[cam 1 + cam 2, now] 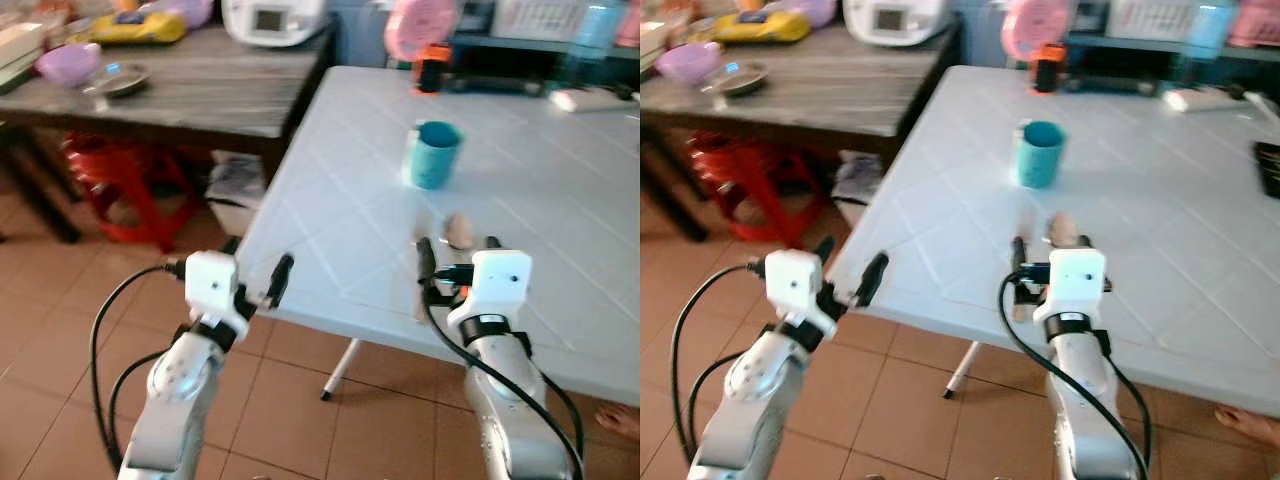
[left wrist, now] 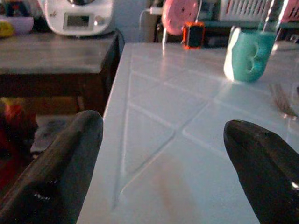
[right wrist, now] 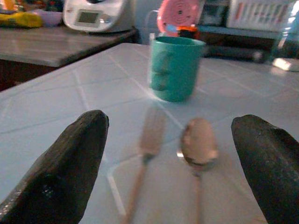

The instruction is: Setting the table

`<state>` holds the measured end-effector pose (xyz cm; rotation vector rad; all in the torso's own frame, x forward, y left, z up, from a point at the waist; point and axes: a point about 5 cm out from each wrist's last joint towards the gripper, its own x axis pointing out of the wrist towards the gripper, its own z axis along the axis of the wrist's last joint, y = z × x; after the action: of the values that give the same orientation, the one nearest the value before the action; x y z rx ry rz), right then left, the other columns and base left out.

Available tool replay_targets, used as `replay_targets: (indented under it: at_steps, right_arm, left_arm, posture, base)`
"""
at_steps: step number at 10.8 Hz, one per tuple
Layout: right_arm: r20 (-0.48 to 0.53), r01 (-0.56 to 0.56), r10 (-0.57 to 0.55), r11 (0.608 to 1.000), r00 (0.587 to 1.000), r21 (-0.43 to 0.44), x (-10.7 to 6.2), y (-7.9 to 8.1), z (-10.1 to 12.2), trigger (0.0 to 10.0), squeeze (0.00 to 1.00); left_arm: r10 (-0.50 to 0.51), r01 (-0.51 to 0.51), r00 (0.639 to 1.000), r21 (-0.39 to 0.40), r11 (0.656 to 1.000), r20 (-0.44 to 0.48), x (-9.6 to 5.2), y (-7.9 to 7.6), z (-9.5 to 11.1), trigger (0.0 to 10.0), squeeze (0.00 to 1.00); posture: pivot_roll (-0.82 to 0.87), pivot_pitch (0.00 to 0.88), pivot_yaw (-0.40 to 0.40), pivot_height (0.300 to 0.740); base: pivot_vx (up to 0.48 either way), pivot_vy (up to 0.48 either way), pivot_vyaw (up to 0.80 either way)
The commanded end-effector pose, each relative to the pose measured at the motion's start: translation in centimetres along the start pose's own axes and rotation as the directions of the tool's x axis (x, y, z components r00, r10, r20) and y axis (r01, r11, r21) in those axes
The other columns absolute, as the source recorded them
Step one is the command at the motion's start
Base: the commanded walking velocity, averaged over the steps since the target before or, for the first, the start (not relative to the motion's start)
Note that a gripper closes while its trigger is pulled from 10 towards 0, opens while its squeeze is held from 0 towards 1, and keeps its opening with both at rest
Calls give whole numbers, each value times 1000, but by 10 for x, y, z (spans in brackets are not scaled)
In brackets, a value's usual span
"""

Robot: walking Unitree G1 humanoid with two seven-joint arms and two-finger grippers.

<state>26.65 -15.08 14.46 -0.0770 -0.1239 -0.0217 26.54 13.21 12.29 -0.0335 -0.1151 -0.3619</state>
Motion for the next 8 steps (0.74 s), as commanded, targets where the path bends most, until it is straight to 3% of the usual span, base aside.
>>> replay_targets:
  at_steps: [1, 4, 8]
  right_arm:
    - [8, 22, -22, 1000, 1000, 12, 1, -3, 4, 10000, 0]
    - [-23, 26, -25, 997, 999, 68, 2, 0, 4, 10000, 0]
    - [-97, -1, 14, 992, 995, 128, 13, 5, 0, 10000, 0]
  left_arm:
    - [-33, 33, 999, 4, 999, -4, -3, -2, -1, 10000, 0]
    - [-224, 224, 974, -15, 974, -11, -15, -3, 4, 10000, 0]
    - [-283, 283, 959, 2, 959, -20, -16, -5, 5, 10000, 0]
  posture:
    - [-11, 135, 53, 740]
    - [-9, 148, 56, 740]
    - [-15, 153, 56, 740]
  base:
    - [0, 0, 0]
    - [0, 0, 0]
    - [0, 0, 0]
